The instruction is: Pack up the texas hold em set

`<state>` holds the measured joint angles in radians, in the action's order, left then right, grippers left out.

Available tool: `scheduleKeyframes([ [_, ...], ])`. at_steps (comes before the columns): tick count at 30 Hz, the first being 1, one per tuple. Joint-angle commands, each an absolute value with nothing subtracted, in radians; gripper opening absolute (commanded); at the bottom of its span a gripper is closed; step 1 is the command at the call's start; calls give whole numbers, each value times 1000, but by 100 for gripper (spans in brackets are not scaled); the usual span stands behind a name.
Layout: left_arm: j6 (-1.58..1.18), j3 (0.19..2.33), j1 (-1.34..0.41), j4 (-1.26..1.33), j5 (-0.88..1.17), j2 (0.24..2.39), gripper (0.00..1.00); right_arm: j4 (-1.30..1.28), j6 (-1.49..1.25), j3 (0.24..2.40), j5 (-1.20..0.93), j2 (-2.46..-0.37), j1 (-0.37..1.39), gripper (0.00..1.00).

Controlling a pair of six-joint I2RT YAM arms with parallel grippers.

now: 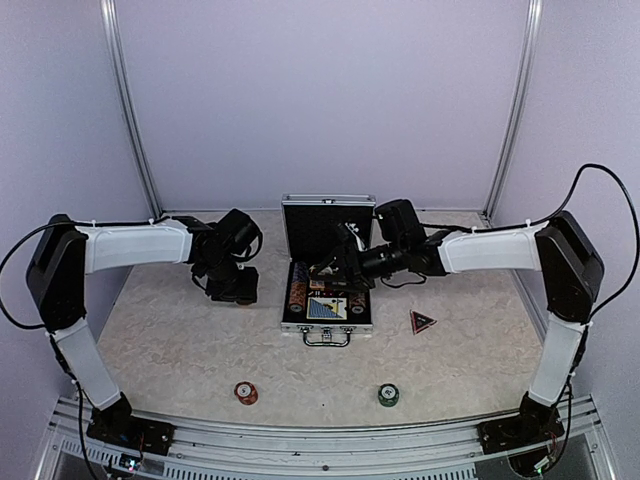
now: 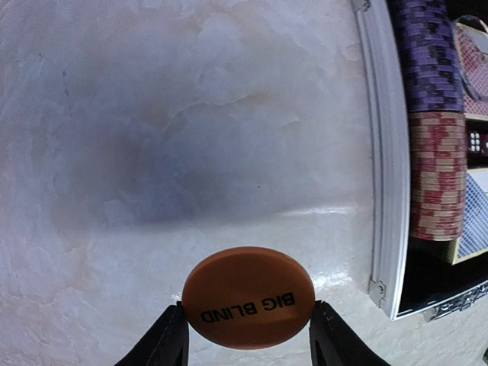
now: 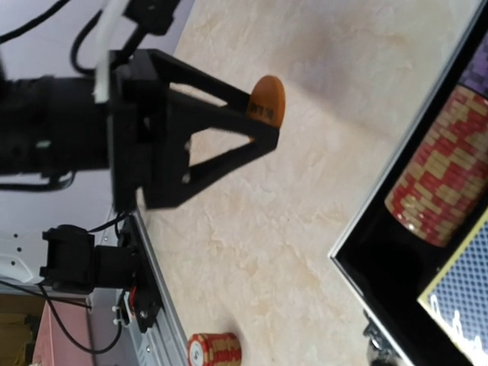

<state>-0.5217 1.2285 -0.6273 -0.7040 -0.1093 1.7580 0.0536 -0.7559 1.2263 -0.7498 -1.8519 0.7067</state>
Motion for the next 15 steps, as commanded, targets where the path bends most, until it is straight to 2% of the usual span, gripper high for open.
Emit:
scheduleKeyframes([
  [1, -515, 1274, -668, -713, -91, 1721, 52, 61, -771, 1276, -788, -1897, 716, 69],
  [15, -532, 1326, -774, -733, -76, 1731, 52, 44, -768, 1336, -851, -1972, 692, 69],
])
